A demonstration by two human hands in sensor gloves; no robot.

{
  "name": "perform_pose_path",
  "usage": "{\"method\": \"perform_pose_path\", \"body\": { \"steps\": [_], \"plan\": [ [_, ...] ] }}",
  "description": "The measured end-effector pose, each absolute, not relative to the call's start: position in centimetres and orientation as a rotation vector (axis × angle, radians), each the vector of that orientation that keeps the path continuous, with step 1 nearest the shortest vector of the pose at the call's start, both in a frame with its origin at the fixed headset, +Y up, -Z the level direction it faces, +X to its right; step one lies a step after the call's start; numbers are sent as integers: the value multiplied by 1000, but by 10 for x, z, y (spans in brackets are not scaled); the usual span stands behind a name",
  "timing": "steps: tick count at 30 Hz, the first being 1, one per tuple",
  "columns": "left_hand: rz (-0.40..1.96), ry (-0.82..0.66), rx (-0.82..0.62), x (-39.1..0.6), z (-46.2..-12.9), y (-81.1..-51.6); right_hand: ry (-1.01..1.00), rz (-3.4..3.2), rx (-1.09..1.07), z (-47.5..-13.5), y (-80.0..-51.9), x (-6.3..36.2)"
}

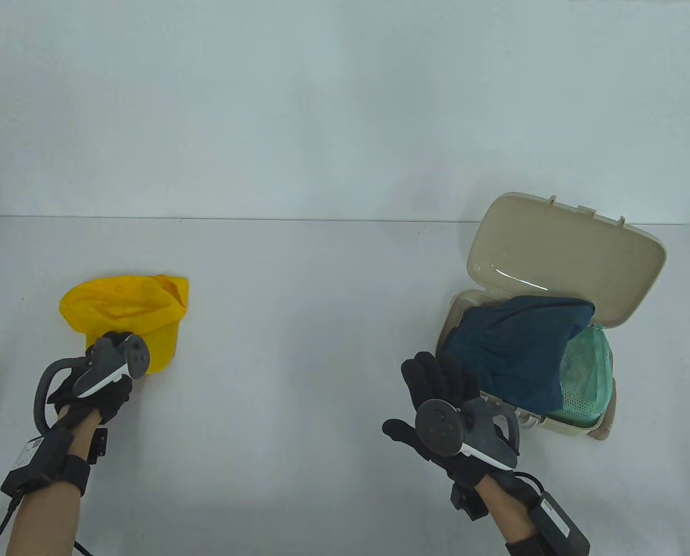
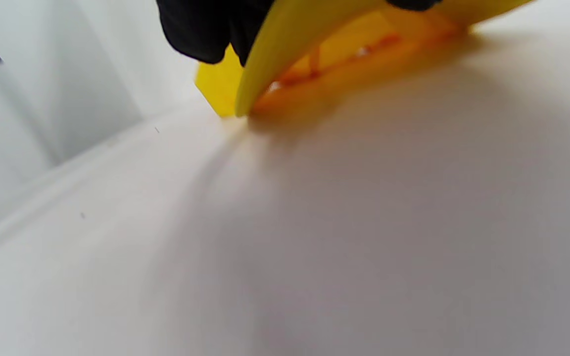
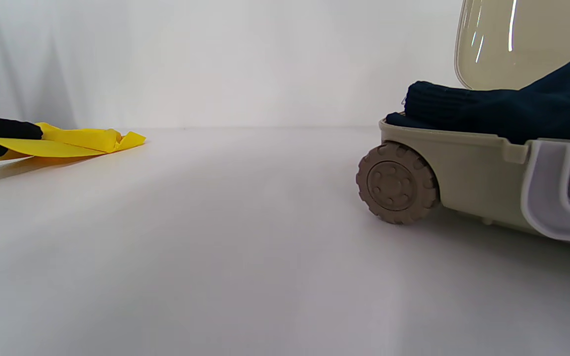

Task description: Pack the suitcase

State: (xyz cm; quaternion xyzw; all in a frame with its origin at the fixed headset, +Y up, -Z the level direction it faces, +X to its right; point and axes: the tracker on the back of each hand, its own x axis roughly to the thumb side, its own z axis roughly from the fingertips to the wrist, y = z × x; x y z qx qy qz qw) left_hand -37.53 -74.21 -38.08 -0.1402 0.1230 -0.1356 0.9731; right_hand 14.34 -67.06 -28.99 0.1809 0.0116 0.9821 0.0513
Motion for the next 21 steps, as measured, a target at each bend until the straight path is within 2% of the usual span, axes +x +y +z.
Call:
{"method": "perform_pose_path", "body": {
  "steps": [6,14,21],
  "plan": [
    [-238,242,-106,-359,-370,-697,16,2973,560,-289,-668,144],
    [-205,127,99,-298,-345,-627,-26,2955,584,-286,-664,145],
    [-172,-2,224,-232,-322,-600,-36,2939,592,-286,-662,147]
  ]
}}
